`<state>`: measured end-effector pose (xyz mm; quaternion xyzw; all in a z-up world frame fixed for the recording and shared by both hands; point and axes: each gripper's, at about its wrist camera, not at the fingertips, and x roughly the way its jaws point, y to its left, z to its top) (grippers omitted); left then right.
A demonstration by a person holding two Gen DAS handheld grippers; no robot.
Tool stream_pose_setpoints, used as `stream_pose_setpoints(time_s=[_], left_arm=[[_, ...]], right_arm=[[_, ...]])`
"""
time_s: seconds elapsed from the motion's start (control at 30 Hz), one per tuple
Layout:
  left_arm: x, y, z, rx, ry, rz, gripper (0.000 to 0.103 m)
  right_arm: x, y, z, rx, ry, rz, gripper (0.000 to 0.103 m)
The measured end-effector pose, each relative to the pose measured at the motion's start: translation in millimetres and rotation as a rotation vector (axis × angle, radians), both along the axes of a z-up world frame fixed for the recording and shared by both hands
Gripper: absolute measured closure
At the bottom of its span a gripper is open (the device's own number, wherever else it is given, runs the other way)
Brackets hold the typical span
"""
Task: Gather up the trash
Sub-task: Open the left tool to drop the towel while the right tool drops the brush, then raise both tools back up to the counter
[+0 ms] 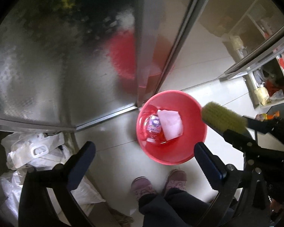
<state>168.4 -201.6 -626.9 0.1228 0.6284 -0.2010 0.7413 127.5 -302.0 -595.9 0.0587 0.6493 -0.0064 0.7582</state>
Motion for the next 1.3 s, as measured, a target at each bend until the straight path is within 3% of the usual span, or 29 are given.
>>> stream_pose_setpoints(time_s=[0.03, 0.07, 0.2, 0.37, 0.5, 0.77, 0.93, 1.07, 1.3], left_arm=[[0, 2, 4, 0.006, -0.001, 0.005, 0.000], [-1, 5, 11, 0.008, -0.005, 0.008, 0.000], [-4, 11, 40, 0.008, -0.008, 0.016, 0.000], [-12, 25, 108, -0.002, -0.024, 0.044, 0.000], [-22, 46, 180, -0.032, -0.036, 0.110, 0.000], [-36, 87, 341, -0.046, -0.166, 0.187, 0.000], [-37, 118, 419, -0.031, -0.276, 0.245, 0.000], [-34, 143, 469, -0.018, -0.352, 0.312, 0.000], [-19, 189, 510, 0.006, -0.415, 0.455, 0.000]], right_arm=[[0, 2, 3, -0.032, 0.001, 0.003, 0.043], [0, 7, 7, -0.055, -0.003, 0.005, 0.033], [-5, 7, 36, -0.061, -0.017, 0.014, 0.023], [-11, 10, 101, -0.064, -0.028, 0.013, 0.023], [-20, 23, 174, -0.072, -0.079, 0.031, 0.022], [-26, 51, 315, -0.048, -0.210, 0.121, 0.019], [-20, 75, 393, -0.036, -0.305, 0.178, 0.019], [-9, 95, 437, -0.018, -0.385, 0.237, 0.019], [28, 138, 479, 0.025, -0.446, 0.372, 0.019]])
